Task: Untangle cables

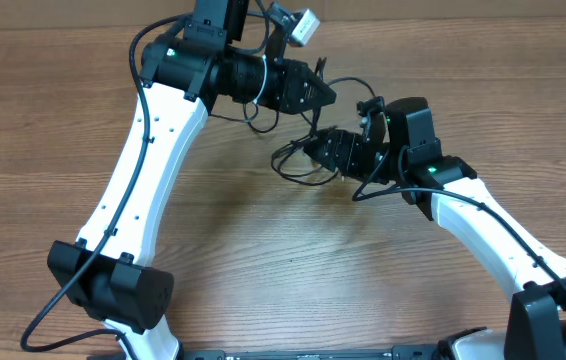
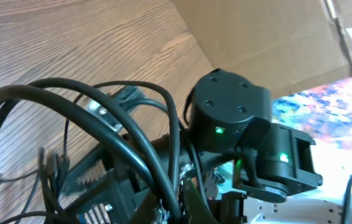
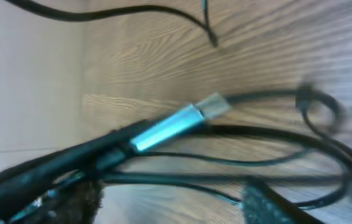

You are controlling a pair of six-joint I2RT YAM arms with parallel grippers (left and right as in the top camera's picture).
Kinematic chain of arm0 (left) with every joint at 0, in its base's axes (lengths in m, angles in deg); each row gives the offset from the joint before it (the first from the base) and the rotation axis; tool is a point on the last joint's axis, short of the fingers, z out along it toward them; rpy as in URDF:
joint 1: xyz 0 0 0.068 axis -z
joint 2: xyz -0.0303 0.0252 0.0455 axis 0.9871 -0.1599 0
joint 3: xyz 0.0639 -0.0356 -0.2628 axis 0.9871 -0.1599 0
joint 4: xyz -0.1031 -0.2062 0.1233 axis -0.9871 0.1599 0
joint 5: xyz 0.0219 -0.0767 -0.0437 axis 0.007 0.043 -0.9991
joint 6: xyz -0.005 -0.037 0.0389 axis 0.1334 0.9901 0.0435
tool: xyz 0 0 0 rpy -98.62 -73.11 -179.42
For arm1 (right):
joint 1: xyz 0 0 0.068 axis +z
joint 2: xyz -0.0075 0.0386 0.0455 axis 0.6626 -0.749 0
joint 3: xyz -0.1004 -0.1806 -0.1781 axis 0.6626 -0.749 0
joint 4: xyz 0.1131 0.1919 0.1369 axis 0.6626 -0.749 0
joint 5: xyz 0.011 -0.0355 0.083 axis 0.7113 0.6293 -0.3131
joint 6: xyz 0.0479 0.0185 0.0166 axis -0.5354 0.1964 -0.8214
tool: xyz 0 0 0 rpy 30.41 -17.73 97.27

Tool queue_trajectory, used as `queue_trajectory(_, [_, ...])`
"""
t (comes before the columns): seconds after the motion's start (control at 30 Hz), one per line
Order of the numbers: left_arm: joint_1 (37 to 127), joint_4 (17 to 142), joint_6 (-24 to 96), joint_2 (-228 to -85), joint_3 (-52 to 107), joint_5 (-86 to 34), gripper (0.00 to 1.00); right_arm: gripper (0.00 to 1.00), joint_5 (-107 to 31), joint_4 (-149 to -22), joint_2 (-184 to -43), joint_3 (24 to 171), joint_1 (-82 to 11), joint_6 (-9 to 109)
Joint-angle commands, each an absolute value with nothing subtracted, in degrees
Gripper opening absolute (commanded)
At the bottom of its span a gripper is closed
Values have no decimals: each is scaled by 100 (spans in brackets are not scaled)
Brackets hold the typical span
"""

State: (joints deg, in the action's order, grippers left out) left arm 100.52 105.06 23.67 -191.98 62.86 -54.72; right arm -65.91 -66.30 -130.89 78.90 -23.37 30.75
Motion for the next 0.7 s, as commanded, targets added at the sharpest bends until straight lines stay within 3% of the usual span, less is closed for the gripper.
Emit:
queue_trajectory(0.0, [10026, 10327, 2262, -19128, 6452, -6060, 4, 58, -6753, -6650, -13109, 7906, -2284, 2954])
queue_trajectory(0.2, [9958, 10263, 2264, -19119, 6452, -5159, 4, 55, -4869, -7944, -13111, 7906, -2280, 2950])
queue_trajectory(0.33, [9912, 10401, 2284, -18988, 6455, -4110, 4, 61, -3180, -8831, -13177, 7906, -2282, 2607])
queue_trajectory(0.47, [9873, 10451, 2257, -18660, 6455, -3518, 4, 54, -2598, -9157, -13192, 7906, -2293, 2487])
queue_trajectory(0.67, [9447, 10445, 2220, -17876, 6455, -3489, 4, 54, -1800, -9435, -13192, 7906, -2293, 2485])
